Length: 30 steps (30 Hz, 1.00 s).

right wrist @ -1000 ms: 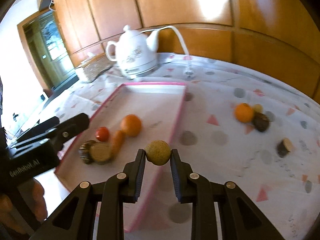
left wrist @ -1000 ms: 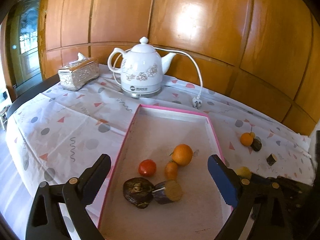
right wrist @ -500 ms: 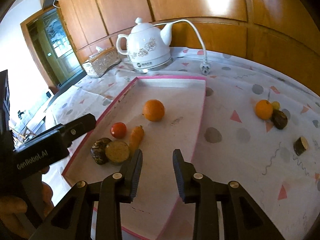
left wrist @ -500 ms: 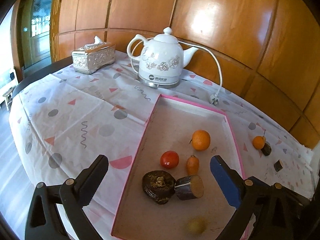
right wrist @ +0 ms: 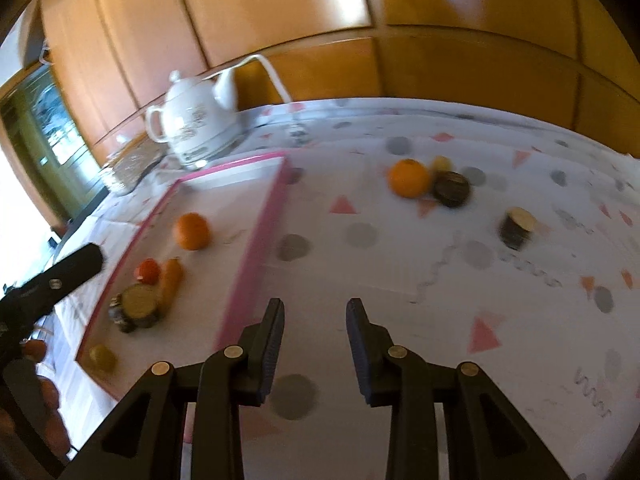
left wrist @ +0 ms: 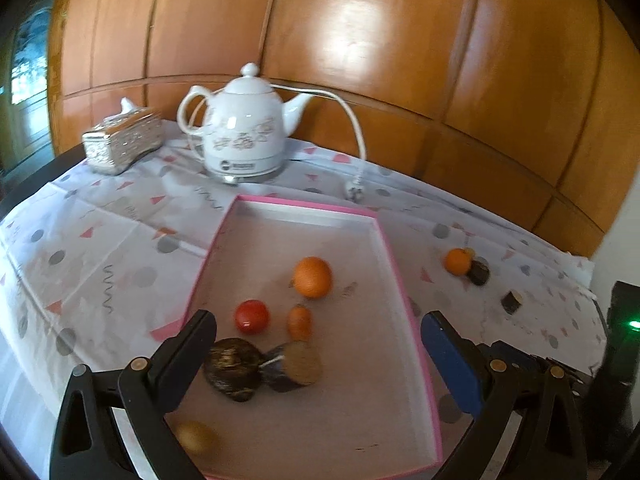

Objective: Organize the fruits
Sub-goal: 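Grasp the cut log piece with the right gripper while the left moves toward the stemmed orange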

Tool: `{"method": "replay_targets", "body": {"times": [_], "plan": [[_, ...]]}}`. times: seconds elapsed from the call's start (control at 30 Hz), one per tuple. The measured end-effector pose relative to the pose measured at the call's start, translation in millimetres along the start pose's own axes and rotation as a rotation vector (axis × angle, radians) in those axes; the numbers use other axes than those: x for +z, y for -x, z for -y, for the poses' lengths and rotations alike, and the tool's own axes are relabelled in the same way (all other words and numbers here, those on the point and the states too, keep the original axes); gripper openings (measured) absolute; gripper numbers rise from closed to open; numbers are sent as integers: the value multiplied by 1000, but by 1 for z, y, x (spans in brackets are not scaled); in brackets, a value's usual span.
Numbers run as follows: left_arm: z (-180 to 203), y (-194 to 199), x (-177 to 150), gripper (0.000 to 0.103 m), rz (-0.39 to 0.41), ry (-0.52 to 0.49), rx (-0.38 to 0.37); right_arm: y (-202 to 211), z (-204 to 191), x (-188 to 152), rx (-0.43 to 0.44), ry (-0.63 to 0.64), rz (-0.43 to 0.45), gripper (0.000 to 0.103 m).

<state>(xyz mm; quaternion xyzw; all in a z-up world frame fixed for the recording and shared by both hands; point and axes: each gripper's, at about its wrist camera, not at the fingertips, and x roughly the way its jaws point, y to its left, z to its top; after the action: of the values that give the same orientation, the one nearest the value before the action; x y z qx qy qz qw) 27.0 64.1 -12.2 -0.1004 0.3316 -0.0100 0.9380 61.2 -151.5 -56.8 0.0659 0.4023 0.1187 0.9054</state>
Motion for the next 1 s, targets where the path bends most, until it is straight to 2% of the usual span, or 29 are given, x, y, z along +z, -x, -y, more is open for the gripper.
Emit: {"method": "replay_targets", "body": {"times": [0.4, 0.67, 0.8, 1.0], "plan": [[32, -4, -4, 103, -9, -78, -79, 8, 84, -9, -150, -166, -1, 32], [54, -12, -4, 103, -28, -128, -112, 5, 109, -2, -198, -195, 3, 36], [67, -21, -2, 103, -60, -158, -99, -3, 117, 12, -219, -187, 3, 37], [86, -29, 3, 103, -77, -191, -136, -17, 128, 31, -248, -185, 7, 37]]}}
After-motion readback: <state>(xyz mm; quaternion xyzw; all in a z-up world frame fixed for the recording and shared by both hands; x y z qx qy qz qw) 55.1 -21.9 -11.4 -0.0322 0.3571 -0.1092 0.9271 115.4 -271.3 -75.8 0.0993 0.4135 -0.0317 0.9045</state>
